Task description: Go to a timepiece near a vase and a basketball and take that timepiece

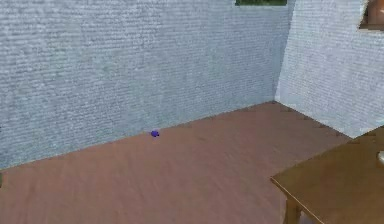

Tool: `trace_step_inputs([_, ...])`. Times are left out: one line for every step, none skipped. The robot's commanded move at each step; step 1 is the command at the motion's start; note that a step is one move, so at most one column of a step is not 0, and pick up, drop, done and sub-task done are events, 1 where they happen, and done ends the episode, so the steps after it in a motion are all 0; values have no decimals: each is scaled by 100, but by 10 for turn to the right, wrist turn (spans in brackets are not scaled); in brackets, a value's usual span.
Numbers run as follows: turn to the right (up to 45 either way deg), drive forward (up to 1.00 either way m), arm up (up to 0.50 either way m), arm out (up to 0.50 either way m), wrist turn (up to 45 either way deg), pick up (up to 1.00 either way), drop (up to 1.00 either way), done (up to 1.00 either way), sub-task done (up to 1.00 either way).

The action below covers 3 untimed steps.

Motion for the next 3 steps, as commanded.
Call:
trace_step_inputs([0, 100, 0, 0, 0, 0, 0, 0, 0])
trace_step_inputs([-30, 0, 0, 0, 0, 0, 0, 0, 0])
trace_step_inputs([-180, 0, 0, 0, 0, 0, 0, 0, 0])
